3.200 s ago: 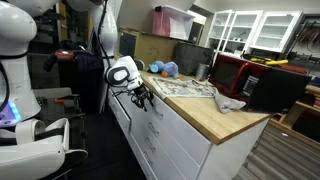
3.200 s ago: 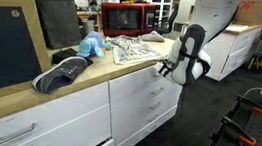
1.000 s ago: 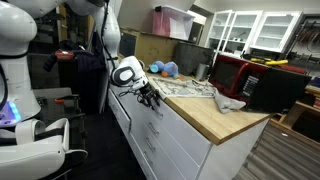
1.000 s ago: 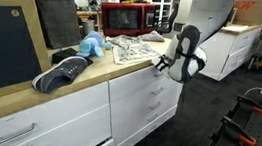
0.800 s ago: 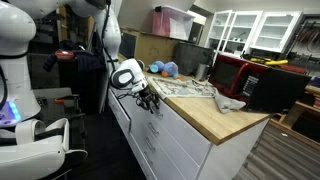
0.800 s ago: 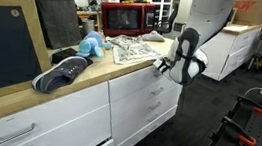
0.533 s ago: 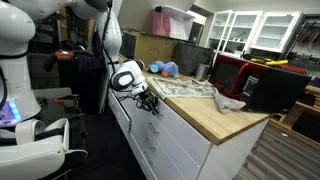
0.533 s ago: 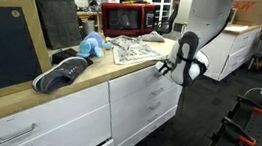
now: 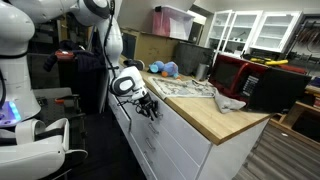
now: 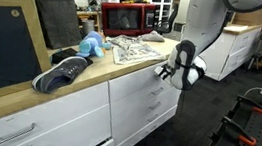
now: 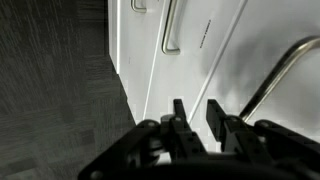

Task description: Pull open the top drawer

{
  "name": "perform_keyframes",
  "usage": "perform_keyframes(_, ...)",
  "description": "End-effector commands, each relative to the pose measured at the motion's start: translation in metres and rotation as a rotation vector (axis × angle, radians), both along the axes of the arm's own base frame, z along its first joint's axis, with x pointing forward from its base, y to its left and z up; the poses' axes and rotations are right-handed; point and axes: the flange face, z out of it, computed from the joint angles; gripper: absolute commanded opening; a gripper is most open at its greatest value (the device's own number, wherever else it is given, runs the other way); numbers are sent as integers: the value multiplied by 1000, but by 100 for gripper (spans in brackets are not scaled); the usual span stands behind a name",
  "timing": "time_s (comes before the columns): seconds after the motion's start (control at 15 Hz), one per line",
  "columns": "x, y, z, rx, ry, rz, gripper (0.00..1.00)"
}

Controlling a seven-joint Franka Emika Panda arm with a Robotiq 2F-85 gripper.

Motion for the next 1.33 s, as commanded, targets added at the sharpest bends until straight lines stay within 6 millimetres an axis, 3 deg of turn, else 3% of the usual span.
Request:
perform_keyframes(0.0,5,10,16,38,-37,-19,63)
perform_keyframes(0.2,-5,17,26,58,-35,-34,84)
perform_keyframes(0.27,-28,11,23,58,-41,-27,92)
perform_keyframes(0.33,-13,19,32,76,-37,-42,98)
perform_keyframes(0.53,-20,23,40,90,-30,-43,100)
perform_keyframes(0.8,-9,25,58,94,-69,-39,100)
perform_keyframes(1.27,-7,7,34,76,-36,-41,100)
